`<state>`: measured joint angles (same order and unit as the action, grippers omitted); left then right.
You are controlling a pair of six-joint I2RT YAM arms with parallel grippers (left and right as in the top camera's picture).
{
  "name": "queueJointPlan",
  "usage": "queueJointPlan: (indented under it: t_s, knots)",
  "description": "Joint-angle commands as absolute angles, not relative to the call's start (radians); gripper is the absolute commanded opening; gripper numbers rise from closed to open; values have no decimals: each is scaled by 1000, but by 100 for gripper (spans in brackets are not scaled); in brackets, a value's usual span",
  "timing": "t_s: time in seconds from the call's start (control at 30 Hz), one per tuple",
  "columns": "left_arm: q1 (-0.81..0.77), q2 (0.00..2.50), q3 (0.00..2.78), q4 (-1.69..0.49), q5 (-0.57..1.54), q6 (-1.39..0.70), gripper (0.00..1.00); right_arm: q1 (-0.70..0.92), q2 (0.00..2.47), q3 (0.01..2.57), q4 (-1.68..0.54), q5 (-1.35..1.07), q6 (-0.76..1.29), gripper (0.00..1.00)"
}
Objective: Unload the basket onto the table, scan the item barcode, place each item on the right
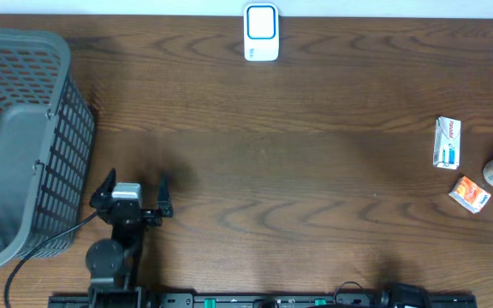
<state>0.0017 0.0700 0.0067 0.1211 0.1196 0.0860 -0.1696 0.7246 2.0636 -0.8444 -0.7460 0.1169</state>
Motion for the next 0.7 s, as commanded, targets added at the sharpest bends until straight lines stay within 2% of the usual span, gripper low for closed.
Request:
queueJointPlan:
  t_s: [0.0,0.13,0.33,0.67]
  knots:
    - [1,65,10,242,187,99,96,-155,660,1965,-847,-682,56,99]
    - [1,65,10,349,218,99,96,-157,517,1745,-779,-681,4,99]
    - [1,65,10,288,221,99,96,-204,303,1462,-695,-662,-5,99]
    - [1,65,10,20,221,99,96,-235,234,1372,-736,-659,2,99]
